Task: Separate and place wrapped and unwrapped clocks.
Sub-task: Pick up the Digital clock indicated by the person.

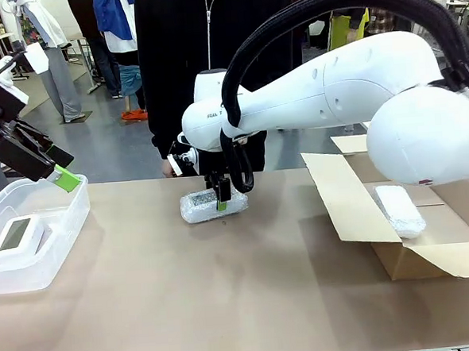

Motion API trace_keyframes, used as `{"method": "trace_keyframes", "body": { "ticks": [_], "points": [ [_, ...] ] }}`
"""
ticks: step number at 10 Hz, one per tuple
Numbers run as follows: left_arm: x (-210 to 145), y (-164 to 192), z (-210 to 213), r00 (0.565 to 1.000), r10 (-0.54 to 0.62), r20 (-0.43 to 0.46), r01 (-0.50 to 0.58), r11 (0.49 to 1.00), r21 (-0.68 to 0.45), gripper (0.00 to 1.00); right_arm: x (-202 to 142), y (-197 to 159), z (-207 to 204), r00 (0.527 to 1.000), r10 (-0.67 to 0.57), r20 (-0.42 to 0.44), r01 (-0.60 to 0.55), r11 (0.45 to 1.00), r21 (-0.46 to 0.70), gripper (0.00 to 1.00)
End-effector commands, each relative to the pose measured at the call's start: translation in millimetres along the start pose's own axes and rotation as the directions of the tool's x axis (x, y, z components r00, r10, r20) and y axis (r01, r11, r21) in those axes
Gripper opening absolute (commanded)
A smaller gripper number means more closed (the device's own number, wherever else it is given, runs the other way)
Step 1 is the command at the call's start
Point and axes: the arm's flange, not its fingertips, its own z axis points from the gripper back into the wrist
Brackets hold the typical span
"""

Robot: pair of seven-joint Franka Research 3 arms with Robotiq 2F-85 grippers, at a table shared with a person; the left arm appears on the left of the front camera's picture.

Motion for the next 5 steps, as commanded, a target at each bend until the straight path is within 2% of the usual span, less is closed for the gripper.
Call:
{"method": "trace_keyframes", "body": {
  "ticks": [1, 2, 3, 4, 5],
  "points": [
    [1.5, -0.2, -0.4, 1.0, 0.006, -0.007, -0.006, 1.0, 0.011, 1.0, 3.1, -10.5, 2.8, 0.999, -0.036, -0.003, 0.035, 0.999, -0.015, 1.0],
    [1.5, -0.2, -0.4, 1.0, 0.006, -0.007, -0.006, 1.0, 0.011, 1.0, 2.7, -9.3, 3.2, 0.999, -0.033, -0.004, 0.033, 0.999, -0.016, 0.98],
    [1.5, -0.2, -0.4, 1.0, 0.006, -0.007, -0.006, 1.0, 0.011, 1.0, 1.8, -8.7, 4.7, 0.999, -0.052, -0.001, 0.052, 0.998, 0.022, 0.82],
    [1.5, -0.2, -0.4, 1.0, 0.006, -0.007, -0.006, 1.0, 0.011, 1.0, 1.2, -8.5, 5.9, 0.999, -0.052, 0.002, 0.052, 0.998, 0.03, 0.8],
    [1.5, -0.2, -0.4, 1.0, 0.006, -0.007, -0.006, 1.0, 0.011, 1.0, 1.1, -9.0, 6.1, 0.999, -0.046, 0.007, 0.046, 0.998, 0.041, 0.64]
  ]
}}
